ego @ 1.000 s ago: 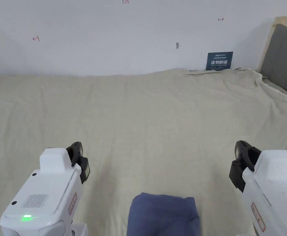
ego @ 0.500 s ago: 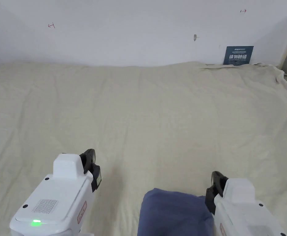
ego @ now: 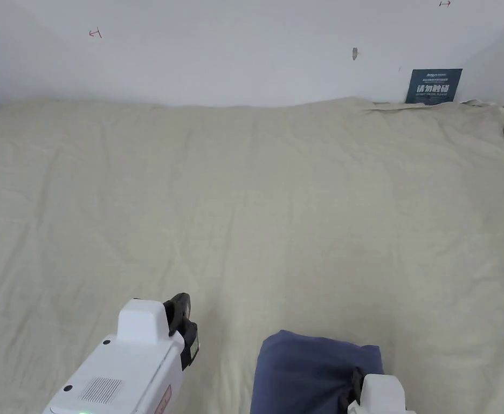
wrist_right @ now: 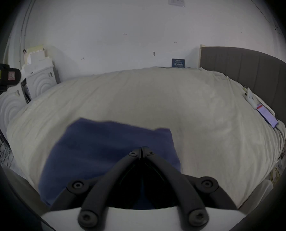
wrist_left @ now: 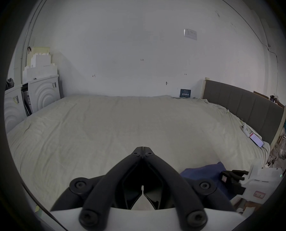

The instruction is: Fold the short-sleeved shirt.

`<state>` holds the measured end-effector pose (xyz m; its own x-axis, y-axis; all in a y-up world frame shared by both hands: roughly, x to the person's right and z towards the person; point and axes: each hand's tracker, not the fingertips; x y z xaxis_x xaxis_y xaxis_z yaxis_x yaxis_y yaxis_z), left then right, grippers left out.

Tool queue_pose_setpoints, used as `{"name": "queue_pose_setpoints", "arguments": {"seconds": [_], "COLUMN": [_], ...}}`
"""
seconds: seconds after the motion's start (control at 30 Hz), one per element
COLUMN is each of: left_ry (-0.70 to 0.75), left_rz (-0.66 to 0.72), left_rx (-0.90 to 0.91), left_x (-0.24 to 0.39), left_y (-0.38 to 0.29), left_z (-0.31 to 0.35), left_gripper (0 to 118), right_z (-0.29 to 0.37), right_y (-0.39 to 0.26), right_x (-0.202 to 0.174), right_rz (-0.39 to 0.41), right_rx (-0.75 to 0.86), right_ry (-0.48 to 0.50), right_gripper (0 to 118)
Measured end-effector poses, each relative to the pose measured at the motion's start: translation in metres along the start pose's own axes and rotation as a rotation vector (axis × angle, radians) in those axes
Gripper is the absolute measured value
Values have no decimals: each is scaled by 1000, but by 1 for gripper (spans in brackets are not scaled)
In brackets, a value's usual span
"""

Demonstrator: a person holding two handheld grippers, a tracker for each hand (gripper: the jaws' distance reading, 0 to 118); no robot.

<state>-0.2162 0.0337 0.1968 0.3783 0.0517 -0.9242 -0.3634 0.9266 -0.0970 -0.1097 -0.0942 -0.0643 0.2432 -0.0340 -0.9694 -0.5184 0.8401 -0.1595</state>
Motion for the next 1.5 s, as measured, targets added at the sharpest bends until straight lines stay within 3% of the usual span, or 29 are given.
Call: {"name": "queue_pose_setpoints", "arguments": {"seconds": [0.33,0.43,0.5,0.57,0.63,0.93,1.03,1.17,1.37,1.5], "left_ry": [-156,-246,-300,-356,-404,-504,-545,-535,-505,-530], "left_rz": [77,133,196,262,286,309,293,268,247,211], "left_rx": [-225,-386,-490,-570,-642,-770,-798,-825,-799,-758], "left_x": [16,23,24,23,26,34,39,35,39,46], "left_y": [-20,-27,-37,-44,-50,-65,-66,-68,-71,-53], "left_z": [-25,-44,-61,-75,-86,-131,-135,-140,-133,-113], "left_gripper": [0,8,29,70,82,80,57,39,25,23], "right_z": [-4,-4,-4,-3,-3,-1,0,0,9,29], "right_y": [-17,-16,-15,-15,-14,-15,-15,-14,0,24], "right_x": [1,3,4,6,7,12,13,15,16,23], "right_rz": [35,31,32,23,18,12,13,17,18,-10], "right_rx": [26,20,18,16,12,6,4,-1,-9,62], "right_ry": [-18,-9,-4,2,7,23,27,38,77,92], "right_gripper": [0,0,0,0,0,0,0,0,0,0]}}
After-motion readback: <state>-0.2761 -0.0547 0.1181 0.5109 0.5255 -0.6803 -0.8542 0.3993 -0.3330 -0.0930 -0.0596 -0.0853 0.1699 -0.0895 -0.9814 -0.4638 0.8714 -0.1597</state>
